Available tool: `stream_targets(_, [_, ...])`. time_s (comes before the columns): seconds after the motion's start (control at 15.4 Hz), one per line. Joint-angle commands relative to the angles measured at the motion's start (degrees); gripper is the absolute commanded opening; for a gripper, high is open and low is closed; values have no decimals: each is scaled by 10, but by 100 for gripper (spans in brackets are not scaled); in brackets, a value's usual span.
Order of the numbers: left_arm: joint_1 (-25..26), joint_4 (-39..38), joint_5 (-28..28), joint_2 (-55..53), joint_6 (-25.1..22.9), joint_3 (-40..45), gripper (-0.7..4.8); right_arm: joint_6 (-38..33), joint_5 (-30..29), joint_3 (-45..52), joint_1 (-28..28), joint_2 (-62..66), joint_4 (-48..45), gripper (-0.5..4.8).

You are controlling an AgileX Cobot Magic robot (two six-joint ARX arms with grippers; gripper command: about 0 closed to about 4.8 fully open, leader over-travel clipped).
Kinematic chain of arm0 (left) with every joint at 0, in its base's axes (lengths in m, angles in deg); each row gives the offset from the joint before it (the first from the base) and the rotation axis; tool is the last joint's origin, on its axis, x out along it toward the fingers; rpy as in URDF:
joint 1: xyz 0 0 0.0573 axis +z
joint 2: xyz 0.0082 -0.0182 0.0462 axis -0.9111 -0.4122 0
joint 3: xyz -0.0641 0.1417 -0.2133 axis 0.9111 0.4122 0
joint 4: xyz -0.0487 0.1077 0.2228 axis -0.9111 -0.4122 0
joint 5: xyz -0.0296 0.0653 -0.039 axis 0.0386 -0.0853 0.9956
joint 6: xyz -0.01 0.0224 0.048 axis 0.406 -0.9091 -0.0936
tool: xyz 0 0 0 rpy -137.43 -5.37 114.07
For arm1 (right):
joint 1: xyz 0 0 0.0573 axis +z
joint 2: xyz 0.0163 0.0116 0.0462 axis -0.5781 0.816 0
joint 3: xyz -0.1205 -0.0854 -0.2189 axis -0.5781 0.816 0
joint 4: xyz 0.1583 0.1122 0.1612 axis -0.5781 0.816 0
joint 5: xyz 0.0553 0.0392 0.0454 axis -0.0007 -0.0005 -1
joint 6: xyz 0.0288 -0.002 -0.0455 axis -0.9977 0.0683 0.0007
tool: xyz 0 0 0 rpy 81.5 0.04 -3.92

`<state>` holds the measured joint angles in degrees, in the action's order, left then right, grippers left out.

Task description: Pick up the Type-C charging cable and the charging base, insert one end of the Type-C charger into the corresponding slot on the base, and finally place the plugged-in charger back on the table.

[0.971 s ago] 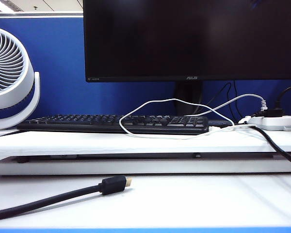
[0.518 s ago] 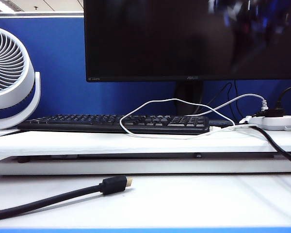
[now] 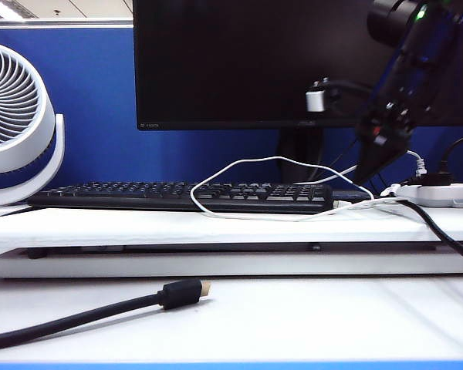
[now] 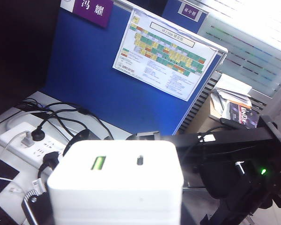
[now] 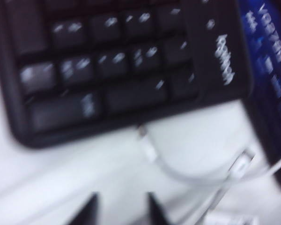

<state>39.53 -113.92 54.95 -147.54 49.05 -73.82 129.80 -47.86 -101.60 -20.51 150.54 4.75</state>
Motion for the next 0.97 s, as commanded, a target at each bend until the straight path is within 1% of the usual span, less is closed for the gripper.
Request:
stream_targets(0.06, [0,12,4,5,2,-3,-6,19,0,-2,0,17,-46,164])
stream_targets(0.32, [0,12,5,5,2,-3,-6,28,-2,-2,1,45,-56,160])
stream_targets(0.45, [0,12,4,5,2,-3,-6,28,19,-2,1,63,-61,142])
stream_targets(0.52, [0,12,4,5,2,-3,-6,27,27,-2,1,71,-67,55])
stream_targets(0.58, [0,12,4,5,2,-3,-6,27,34,-2,1,71,-64,-1])
stream_targets(0.65, [0,12,4,5,2,-3,-6,27,57,-2,1,71,-63,-1])
stream_targets(0.78, [0,11,4,5,2,-3,-6,25,75,-3,1,64,-60,-1])
stream_targets(0.97, [0,11,4,5,2,-3,-6,23,74,-2,1,6,-25,-1])
